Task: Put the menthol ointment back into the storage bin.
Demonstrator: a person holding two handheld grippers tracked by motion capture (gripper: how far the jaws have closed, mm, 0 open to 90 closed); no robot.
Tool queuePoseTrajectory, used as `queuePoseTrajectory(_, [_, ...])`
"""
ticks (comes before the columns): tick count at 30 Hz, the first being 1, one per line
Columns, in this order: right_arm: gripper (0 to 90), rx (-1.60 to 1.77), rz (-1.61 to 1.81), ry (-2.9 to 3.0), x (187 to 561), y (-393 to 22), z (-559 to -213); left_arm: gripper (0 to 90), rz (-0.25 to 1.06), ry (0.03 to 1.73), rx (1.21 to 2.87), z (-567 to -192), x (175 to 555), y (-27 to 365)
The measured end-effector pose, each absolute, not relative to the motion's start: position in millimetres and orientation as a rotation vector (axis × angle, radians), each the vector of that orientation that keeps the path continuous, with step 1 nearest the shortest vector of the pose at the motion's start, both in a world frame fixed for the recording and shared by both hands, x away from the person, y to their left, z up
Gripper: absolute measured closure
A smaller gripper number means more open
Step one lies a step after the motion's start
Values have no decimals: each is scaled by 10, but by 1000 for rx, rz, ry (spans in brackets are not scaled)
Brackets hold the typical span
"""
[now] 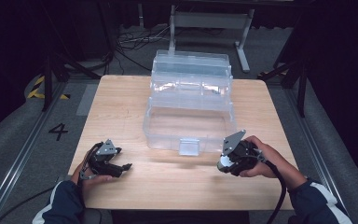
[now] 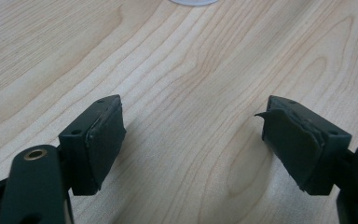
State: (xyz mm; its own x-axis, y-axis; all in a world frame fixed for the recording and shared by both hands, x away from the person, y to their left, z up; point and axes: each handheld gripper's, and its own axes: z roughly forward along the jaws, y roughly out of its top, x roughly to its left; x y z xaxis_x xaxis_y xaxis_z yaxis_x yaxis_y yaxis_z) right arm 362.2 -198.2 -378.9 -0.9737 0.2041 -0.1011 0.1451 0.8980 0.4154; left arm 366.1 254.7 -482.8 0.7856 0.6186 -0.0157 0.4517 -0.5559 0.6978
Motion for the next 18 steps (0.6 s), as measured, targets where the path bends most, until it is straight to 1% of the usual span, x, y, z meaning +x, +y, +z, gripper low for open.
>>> queuePoseTrajectory(18, [506,256,626,2864,3676,-2021,-3515,212,300,794,2256,-4830,3658,2544])
